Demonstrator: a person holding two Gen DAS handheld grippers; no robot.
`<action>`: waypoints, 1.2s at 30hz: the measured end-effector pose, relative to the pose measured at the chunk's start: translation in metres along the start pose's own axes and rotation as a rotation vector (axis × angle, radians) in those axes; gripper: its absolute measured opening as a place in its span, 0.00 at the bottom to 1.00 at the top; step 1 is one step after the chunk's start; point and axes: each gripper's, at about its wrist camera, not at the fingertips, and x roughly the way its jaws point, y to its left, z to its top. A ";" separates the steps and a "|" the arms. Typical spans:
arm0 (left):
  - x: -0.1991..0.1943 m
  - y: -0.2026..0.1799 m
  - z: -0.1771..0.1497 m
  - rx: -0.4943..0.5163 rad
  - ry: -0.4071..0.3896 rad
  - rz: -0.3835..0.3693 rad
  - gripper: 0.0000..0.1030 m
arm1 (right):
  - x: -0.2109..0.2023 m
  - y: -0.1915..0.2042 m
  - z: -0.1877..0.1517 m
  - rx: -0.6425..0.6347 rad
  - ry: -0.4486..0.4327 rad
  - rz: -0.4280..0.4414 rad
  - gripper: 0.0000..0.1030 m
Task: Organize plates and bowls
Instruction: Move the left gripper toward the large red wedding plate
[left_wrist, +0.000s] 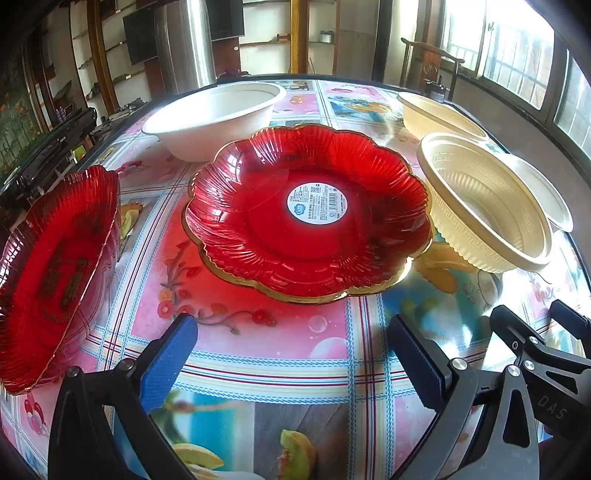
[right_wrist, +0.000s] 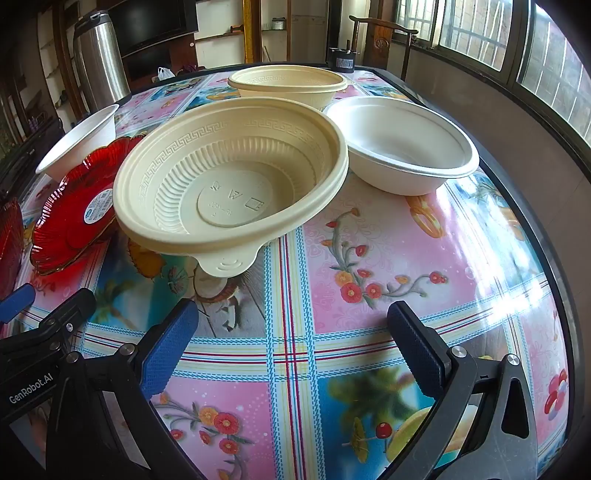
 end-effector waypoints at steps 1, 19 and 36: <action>0.000 0.000 0.000 0.000 0.000 0.000 1.00 | 0.000 0.000 0.000 0.000 0.000 0.000 1.00; -0.058 0.002 -0.022 0.008 -0.082 -0.023 0.99 | -0.060 -0.004 -0.019 -0.002 -0.096 0.074 0.99; -0.101 0.114 -0.023 -0.092 -0.190 0.091 1.00 | -0.096 0.096 -0.014 -0.158 -0.145 0.297 1.00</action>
